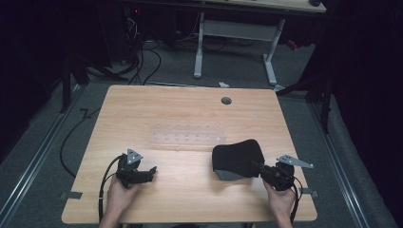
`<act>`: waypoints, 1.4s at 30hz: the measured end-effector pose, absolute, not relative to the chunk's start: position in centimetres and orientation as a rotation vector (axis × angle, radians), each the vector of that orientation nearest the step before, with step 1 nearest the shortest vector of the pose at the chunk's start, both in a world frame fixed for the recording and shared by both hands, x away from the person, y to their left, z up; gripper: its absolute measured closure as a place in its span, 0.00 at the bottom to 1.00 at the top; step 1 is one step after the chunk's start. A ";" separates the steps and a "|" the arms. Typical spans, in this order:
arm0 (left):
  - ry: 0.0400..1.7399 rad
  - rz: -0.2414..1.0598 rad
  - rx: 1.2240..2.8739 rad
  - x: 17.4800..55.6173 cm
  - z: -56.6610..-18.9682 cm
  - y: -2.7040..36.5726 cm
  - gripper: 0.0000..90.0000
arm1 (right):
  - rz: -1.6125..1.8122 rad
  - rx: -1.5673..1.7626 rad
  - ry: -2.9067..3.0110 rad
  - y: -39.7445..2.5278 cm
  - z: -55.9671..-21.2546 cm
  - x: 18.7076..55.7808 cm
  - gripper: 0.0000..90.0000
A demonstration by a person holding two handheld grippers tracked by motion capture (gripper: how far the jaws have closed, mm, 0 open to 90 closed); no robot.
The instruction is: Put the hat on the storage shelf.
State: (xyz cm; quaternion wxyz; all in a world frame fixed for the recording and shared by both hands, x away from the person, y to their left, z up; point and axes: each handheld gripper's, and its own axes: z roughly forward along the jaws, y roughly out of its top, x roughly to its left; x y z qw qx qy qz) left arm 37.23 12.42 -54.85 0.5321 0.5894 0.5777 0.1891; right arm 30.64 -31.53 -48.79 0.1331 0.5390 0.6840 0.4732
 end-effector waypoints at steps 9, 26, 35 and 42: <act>1.367 0.440 1.424 37.0 -54.8 12.3 0.15 | 1.414 1.535 2.052 -29.4 -48.5 30.5 0.94; 1.164 0.415 1.473 33.8 -53.3 9.0 0.16 | 1.473 1.467 2.114 -27.0 -48.3 30.8 0.93; 1.051 0.352 1.460 31.8 -51.8 7.7 0.17 | 1.507 1.453 2.140 -26.1 -48.1 31.0 0.93; 0.977 0.277 1.474 30.9 -50.8 6.8 0.17 | 1.523 1.456 2.169 -25.5 -48.0 31.1 0.93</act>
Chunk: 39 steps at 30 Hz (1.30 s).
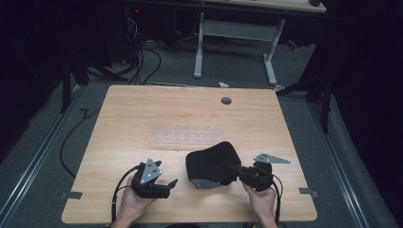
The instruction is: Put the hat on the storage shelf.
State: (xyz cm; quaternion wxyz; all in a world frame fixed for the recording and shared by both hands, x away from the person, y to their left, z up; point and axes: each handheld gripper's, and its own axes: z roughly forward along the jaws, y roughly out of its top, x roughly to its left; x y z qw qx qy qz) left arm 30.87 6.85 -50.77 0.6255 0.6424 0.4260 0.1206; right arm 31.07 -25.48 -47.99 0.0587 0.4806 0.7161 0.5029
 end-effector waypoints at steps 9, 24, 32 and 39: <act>0.899 0.234 1.517 30.2 -50.0 5.6 0.16 | 1.525 1.432 2.225 -24.4 -47.4 31.3 0.93; 0.842 0.217 1.561 29.8 -49.7 4.9 0.17 | 1.454 1.442 2.309 -23.0 -47.1 31.6 0.93; 0.829 0.217 1.577 29.7 -49.7 4.5 0.18 | 1.439 1.463 2.327 -22.6 -47.1 31.8 0.93; 0.826 0.224 1.568 29.6 -49.5 4.4 0.18 | 1.428 1.488 2.336 -22.4 -47.0 32.0 0.93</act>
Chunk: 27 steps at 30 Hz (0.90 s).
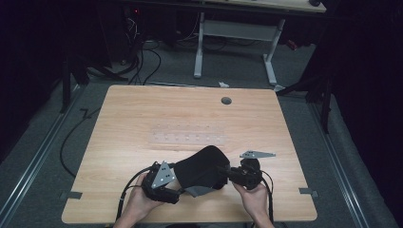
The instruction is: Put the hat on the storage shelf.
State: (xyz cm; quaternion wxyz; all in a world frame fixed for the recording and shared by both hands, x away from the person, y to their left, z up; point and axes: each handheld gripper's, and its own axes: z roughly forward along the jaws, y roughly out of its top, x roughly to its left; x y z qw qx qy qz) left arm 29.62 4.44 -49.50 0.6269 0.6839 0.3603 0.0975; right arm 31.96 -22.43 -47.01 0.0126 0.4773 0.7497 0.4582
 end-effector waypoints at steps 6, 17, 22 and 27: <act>0.820 0.228 1.578 29.6 -49.6 4.5 0.18 | 1.418 1.480 2.348 -22.2 -46.8 32.1 0.93; 0.789 0.241 1.583 29.3 -49.7 4.3 0.31 | 1.446 1.474 2.356 -21.6 -46.6 32.2 0.93; 0.784 0.232 1.565 29.3 -49.5 4.6 0.41 | 1.471 1.458 2.343 -21.7 -46.5 32.1 0.93; 0.789 0.219 1.573 29.6 -49.6 4.8 0.53 | 1.517 1.421 2.332 -21.8 -46.4 32.0 0.92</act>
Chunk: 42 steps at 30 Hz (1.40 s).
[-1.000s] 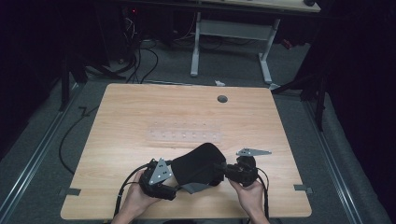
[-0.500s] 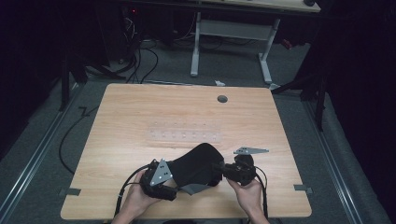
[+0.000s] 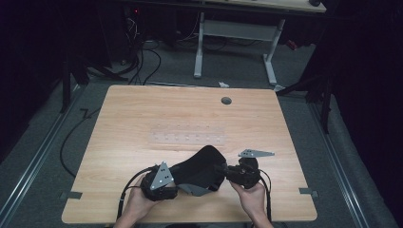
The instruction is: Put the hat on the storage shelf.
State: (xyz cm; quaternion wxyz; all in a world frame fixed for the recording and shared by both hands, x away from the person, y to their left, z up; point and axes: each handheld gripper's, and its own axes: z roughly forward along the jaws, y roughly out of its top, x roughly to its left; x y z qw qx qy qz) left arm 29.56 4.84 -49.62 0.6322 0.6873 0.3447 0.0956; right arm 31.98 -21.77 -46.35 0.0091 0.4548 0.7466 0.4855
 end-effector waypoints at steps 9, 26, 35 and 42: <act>0.763 0.200 1.589 29.4 -49.0 5.2 0.71 | 1.572 1.393 2.318 -21.8 -46.1 32.1 0.91; 0.658 0.129 1.639 28.7 -48.4 4.6 0.96 | 1.679 1.455 2.249 -22.5 -46.1 33.4 0.83; 0.696 0.084 1.604 28.8 -47.9 5.3 0.96 | 1.719 1.359 2.230 -23.0 -46.0 33.2 0.63; 0.739 0.067 1.569 29.0 -47.4 6.1 0.97 | 1.679 1.338 2.180 -24.4 -46.3 32.6 0.56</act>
